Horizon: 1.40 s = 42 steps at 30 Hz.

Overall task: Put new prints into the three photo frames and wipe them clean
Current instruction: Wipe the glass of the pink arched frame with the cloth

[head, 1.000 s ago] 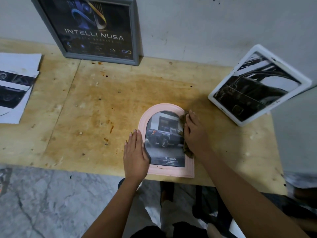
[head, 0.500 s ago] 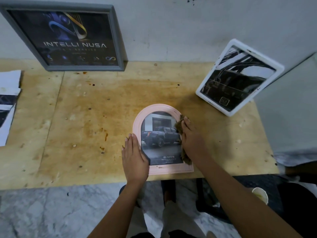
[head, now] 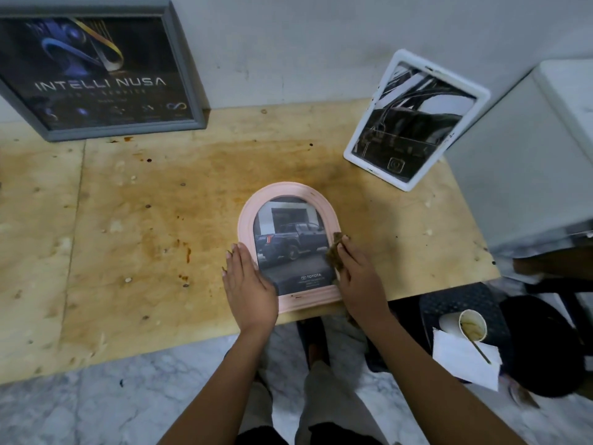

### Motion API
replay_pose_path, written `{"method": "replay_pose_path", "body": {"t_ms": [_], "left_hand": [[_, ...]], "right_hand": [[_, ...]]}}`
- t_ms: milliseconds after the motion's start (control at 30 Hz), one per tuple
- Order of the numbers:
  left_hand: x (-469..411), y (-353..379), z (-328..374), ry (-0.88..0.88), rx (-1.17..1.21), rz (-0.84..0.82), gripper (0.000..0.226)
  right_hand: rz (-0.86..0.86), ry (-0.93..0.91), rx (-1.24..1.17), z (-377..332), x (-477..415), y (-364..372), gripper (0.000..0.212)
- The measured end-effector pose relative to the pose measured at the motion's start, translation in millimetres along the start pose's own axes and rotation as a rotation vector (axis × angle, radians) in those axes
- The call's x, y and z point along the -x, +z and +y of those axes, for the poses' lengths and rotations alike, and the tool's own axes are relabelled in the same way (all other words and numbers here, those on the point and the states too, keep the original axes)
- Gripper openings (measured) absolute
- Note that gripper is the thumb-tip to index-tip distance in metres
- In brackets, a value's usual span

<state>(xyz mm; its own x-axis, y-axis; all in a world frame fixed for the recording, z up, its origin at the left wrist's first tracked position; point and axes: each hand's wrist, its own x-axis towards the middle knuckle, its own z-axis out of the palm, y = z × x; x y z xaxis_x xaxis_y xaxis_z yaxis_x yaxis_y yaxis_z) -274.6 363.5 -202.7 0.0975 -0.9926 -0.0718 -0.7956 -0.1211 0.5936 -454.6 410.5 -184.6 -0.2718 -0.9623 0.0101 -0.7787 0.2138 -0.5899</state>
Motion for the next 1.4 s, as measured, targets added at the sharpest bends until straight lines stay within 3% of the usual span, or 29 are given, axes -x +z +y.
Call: {"method": "replay_pose_path", "body": {"t_ms": [333, 467, 567, 667, 933, 1200, 1300, 1400], "left_hand": [[-7.1, -12.5, -3.1, 0.061, 0.043, -0.086, 0.049], [-22.8, -28.4, -15.7, 0.385, 0.000, -0.194, 0.053], [-36.6, -33.3, -31.8, 0.650, -0.167, -0.320, 0.057], [-42.1, -35.5, -45.7, 0.764, -0.339, -0.355, 0.055], [-34.8, -36.1, -44.2, 0.724, -0.349, -0.355, 0.055], [-35.1, -34.8, -44.6, 0.714, -0.374, -0.361, 0.055], [-35.4, -34.8, -42.8, 0.712, -0.398, -0.372, 0.058], [-35.8, -34.5, -41.7, 0.690, -0.431, -0.411, 0.063]], "right_hand": [[0.030, 0.046, 0.036, 1.3, 4.9, -1.3, 0.040], [-0.015, 0.125, -0.032, 2.9, -6.4, -7.9, 0.044], [-0.052, 0.148, 0.008, 0.5, -21.3, -7.7, 0.047], [-0.065, 0.155, 0.028, -4.5, -19.2, 0.1, 0.050], [0.175, 0.250, 0.018, -16.7, 35.7, 22.3, 0.046], [0.263, 0.292, 0.042, -22.8, 53.2, 31.0, 0.049], [0.335, 0.241, 0.041, -36.1, 56.0, 41.5, 0.049], [0.292, 0.173, 0.032, -62.9, 64.7, 62.9, 0.053]]}}
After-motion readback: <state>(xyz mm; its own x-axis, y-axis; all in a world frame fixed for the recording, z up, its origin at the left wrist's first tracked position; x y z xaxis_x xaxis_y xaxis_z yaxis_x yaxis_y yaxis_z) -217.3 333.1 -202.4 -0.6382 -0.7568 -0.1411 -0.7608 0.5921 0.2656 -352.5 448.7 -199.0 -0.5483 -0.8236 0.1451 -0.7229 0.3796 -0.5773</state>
